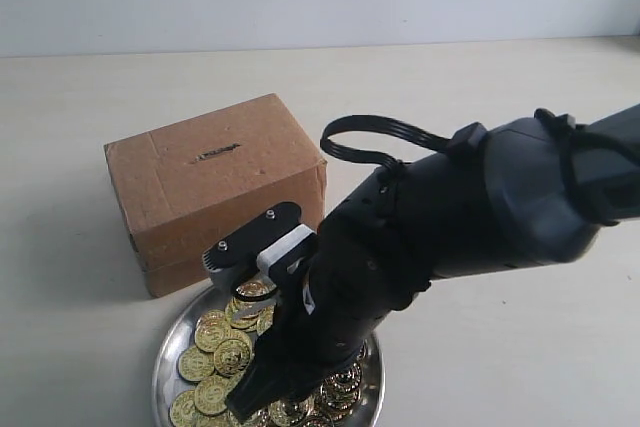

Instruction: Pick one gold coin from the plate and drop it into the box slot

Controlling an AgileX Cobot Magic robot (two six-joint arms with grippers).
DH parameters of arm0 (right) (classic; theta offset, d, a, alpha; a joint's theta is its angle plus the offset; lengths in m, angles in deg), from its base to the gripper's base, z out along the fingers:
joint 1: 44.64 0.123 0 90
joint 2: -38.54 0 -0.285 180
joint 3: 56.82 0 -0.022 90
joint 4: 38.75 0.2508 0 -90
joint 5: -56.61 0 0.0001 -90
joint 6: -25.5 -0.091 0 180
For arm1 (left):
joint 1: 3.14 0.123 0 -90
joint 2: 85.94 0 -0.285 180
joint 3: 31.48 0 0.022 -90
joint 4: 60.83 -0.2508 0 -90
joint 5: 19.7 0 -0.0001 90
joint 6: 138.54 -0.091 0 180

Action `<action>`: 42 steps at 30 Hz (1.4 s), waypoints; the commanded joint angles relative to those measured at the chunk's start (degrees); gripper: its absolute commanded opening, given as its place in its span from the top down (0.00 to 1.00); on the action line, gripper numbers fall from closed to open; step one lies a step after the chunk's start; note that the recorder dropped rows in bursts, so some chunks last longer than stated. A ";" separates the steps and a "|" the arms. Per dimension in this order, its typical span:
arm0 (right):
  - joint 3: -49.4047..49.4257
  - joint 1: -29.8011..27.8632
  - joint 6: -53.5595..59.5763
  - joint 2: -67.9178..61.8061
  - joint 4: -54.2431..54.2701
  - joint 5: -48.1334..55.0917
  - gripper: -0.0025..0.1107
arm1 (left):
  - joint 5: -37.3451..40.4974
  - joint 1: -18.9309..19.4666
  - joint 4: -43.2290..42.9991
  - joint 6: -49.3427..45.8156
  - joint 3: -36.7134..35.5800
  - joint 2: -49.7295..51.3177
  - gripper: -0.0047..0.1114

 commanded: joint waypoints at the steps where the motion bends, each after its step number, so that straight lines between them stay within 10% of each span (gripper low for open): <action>1: -0.31 -1.03 -1.11 -0.08 0.43 -1.05 0.57 | -0.54 -0.39 0.52 0.45 0.07 -0.28 0.96; 42: -0.31 -2.16 -2.98 -2.02 3.84 -0.13 0.57 | -0.54 -0.39 0.52 0.45 0.07 -0.28 0.96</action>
